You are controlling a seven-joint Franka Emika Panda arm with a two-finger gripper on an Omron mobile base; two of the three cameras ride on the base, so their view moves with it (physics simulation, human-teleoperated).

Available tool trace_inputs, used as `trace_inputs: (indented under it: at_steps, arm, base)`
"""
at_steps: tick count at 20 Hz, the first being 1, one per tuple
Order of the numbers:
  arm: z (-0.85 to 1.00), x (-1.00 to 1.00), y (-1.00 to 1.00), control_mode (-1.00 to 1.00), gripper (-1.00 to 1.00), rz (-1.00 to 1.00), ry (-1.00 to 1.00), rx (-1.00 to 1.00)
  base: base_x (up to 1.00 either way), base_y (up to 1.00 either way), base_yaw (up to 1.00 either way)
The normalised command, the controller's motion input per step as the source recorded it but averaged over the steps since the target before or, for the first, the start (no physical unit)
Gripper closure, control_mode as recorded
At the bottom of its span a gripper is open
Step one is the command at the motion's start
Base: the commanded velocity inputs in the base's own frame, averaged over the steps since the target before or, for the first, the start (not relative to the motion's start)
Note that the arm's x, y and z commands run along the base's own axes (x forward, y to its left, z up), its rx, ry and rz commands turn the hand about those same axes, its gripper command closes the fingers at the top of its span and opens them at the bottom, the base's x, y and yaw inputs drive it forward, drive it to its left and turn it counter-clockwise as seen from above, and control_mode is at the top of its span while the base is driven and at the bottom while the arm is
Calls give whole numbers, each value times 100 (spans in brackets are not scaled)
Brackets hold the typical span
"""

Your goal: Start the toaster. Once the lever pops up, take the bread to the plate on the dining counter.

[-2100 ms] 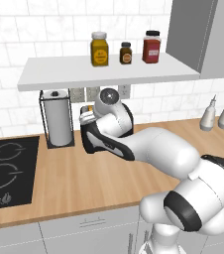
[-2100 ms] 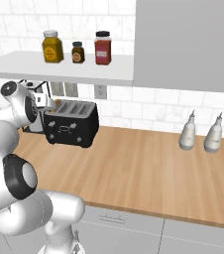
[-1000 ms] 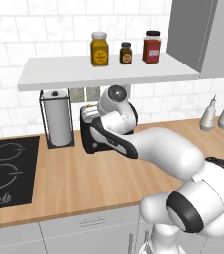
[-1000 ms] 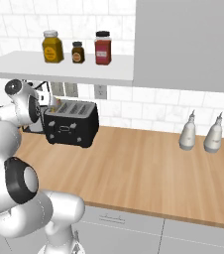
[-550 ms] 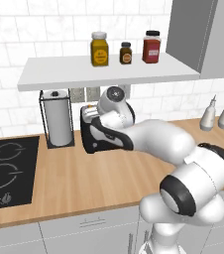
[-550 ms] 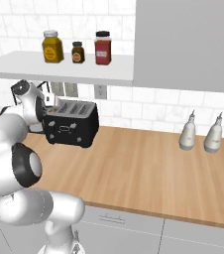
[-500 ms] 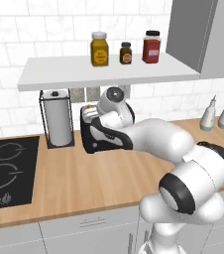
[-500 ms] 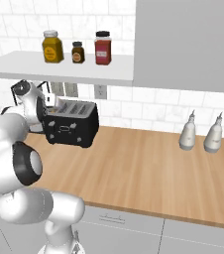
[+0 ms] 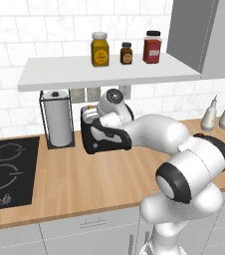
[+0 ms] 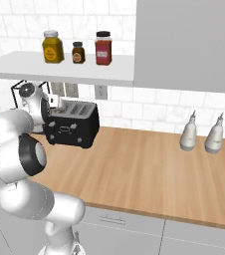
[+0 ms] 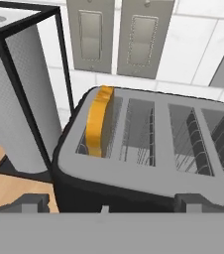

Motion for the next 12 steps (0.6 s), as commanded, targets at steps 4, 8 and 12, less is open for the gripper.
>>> trace_inputs:
  at_steps: [4,8,12]
  arm:
    - [0,21,1,-100,-100,1,0,0]
    - [0,13,6,-100,-100,1,0,0]
    - [0,10,15,-100,-100,0,0,0]
  base:
    - [0,0,0]
    - [0,0,0]
    - [0,0,0]
